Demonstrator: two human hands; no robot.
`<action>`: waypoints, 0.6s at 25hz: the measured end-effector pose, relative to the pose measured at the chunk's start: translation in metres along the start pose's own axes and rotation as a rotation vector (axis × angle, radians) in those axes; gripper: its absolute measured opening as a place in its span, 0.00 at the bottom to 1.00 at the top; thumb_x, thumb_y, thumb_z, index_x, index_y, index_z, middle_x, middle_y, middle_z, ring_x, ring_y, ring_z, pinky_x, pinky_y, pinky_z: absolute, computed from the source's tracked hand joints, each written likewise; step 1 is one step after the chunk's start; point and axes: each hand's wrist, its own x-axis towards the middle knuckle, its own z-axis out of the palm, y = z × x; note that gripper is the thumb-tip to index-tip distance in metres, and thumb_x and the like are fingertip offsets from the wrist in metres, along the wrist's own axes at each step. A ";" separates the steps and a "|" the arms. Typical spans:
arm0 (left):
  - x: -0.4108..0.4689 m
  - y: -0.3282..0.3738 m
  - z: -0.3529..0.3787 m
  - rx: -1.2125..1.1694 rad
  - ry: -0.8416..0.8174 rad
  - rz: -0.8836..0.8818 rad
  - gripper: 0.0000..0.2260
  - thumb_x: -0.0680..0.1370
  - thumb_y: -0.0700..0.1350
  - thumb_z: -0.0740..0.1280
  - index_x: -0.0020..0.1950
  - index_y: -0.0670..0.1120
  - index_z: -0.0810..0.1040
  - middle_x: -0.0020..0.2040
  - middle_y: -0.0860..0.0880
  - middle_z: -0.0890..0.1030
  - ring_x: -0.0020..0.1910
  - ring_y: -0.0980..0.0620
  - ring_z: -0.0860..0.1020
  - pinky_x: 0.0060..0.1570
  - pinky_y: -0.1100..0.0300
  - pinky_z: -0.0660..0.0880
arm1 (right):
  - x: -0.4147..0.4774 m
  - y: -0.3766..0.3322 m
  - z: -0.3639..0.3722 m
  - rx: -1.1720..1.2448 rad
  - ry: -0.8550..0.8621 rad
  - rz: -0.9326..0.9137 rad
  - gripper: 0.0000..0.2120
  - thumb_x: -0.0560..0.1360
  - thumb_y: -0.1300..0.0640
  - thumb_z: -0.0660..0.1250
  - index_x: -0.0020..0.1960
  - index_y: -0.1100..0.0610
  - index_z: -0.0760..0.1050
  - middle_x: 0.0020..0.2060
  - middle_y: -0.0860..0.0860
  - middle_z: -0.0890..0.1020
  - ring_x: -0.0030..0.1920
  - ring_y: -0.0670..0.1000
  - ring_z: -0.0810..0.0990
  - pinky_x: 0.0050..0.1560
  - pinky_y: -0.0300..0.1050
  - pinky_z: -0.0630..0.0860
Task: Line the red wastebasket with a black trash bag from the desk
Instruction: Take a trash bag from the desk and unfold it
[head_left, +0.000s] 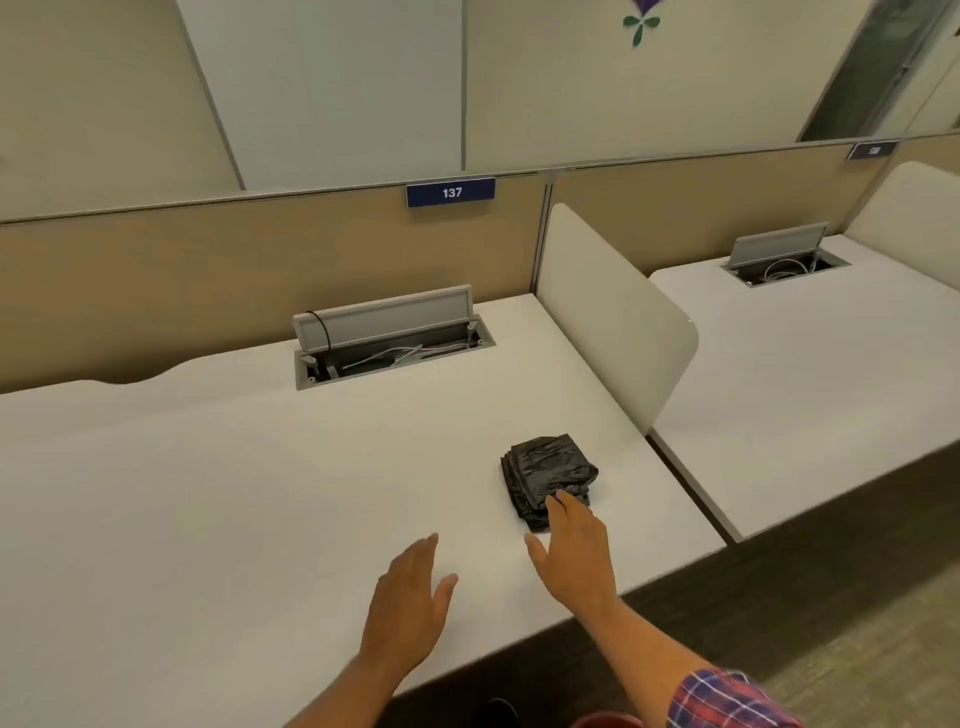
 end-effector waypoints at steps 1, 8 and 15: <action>0.016 0.008 0.000 -0.065 0.017 0.000 0.31 0.85 0.63 0.59 0.86 0.55 0.59 0.86 0.51 0.66 0.84 0.49 0.66 0.81 0.52 0.63 | 0.016 0.004 -0.002 0.003 0.011 -0.038 0.34 0.82 0.41 0.65 0.82 0.57 0.66 0.82 0.56 0.68 0.81 0.57 0.66 0.80 0.53 0.63; 0.094 0.048 0.007 -0.191 -0.033 -0.031 0.25 0.86 0.55 0.64 0.83 0.52 0.67 0.80 0.50 0.74 0.78 0.49 0.74 0.75 0.55 0.70 | 0.083 0.025 0.006 -0.138 0.001 -0.211 0.33 0.73 0.45 0.77 0.73 0.60 0.77 0.72 0.58 0.80 0.73 0.60 0.78 0.76 0.60 0.72; 0.115 0.063 0.017 -0.241 -0.080 -0.050 0.25 0.86 0.50 0.65 0.83 0.53 0.66 0.80 0.51 0.74 0.77 0.50 0.73 0.77 0.52 0.71 | 0.102 0.038 0.025 -0.128 0.161 -0.310 0.11 0.76 0.53 0.73 0.58 0.54 0.85 0.55 0.52 0.87 0.55 0.56 0.85 0.60 0.56 0.74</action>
